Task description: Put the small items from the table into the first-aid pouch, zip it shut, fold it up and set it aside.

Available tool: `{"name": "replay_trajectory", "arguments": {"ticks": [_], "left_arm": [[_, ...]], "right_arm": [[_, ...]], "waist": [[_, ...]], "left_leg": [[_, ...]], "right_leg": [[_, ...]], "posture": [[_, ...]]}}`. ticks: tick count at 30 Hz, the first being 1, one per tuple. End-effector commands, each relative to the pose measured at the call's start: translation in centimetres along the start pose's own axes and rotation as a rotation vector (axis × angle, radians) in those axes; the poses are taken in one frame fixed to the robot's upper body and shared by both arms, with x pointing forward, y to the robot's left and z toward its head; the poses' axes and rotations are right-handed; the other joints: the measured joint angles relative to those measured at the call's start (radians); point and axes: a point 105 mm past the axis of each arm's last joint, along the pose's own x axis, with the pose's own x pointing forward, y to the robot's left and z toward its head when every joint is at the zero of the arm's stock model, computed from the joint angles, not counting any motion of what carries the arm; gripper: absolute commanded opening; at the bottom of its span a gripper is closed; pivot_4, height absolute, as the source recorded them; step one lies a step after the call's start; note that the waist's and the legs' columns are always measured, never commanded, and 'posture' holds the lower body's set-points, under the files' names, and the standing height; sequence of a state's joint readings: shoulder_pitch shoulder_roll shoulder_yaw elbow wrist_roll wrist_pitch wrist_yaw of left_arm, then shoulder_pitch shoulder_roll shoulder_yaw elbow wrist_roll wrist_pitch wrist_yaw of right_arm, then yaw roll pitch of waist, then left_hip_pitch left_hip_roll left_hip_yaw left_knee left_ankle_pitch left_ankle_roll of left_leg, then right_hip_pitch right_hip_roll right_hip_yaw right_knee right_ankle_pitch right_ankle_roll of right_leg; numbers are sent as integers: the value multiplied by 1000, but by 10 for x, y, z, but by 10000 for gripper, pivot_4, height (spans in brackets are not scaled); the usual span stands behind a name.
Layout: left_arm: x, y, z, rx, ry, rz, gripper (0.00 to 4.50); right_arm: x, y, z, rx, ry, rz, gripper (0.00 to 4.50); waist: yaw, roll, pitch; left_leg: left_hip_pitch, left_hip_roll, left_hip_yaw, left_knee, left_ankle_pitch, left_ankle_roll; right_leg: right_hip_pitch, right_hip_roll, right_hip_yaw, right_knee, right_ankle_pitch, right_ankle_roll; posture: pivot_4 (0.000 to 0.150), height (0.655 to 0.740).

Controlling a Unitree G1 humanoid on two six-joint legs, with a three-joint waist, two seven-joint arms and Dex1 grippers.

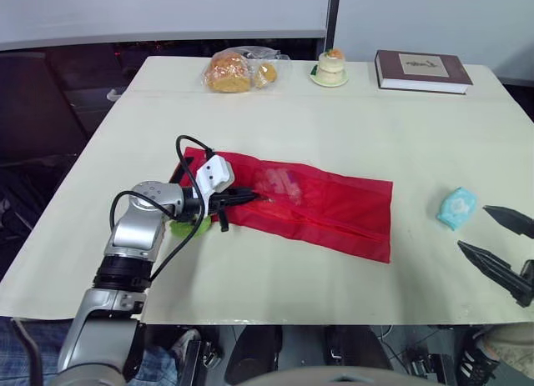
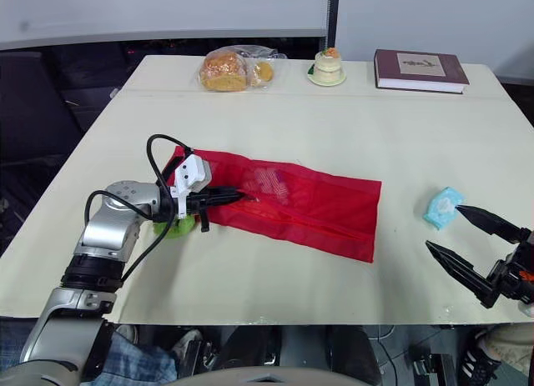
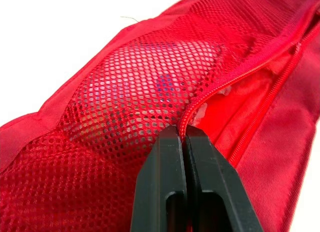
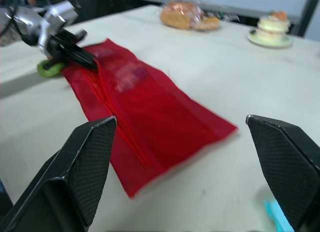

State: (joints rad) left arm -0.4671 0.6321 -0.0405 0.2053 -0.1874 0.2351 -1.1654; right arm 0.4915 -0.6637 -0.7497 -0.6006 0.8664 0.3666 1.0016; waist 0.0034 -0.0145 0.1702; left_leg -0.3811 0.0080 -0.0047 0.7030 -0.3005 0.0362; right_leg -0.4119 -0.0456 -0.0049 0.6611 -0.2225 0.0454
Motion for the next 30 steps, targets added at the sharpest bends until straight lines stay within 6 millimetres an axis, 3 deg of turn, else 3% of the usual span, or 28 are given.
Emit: {"name": "replay_trajectory", "arguments": {"ticks": [1,4,7,11,16,21,26,30], "left_arm": [[-5,-2,11,69,-9,-12,17435],[-9,-7,8,96,26,-55,33093],[-15,-23,18,112,25,-192,44650],[-8,-54,38,176,11,-413,44650],[23,-59,54,290,-29,-429,44650],[100,-60,75,418,-65,-427,44650],[130,-61,77,451,-57,-448,44650],[134,-76,68,479,-17,-579,44650]], "right_arm": [[4,7,7,-25,-13,31,45000],[4,9,8,-23,-12,38,45000],[3,15,5,-25,15,57,45000],[2,20,2,-37,43,85,45000],[7,23,1,-52,54,108,45000],[11,22,4,-68,41,111,45000],[12,25,6,-74,35,114,45000],[9,32,8,-82,45,107,45000]], "waist": [[4,0,0],[5,0,0],[8,0,0],[12,1,0],[12,0,1],[20,-1,1],[2,-1,1],[8,-1,1]], "left_leg": [[0,0,0,0,0,0],[0,0,0,0,0,0],[0,0,1,0,0,0],[0,0,0,0,0,0],[-1,-1,1,0,0,1],[-1,-3,0,0,1,1],[-2,-5,2,0,1,4],[-2,-3,0,-2,0,4]], "right_leg": [[0,0,0,0,0,0],[0,0,0,0,0,0],[0,0,1,0,-2,-4],[0,-1,0,-1,-2,-4],[1,-1,2,-2,-4,-1],[1,1,2,-2,-4,-1],[0,2,7,-4,0,1],[0,4,6,-4,-1,1]], "posture": [[1500,7400],[1500,7400],[1500,7400],[1500,7400],[1500,7400],[1500,7400],[1500,7400],[1500,7400]]}}
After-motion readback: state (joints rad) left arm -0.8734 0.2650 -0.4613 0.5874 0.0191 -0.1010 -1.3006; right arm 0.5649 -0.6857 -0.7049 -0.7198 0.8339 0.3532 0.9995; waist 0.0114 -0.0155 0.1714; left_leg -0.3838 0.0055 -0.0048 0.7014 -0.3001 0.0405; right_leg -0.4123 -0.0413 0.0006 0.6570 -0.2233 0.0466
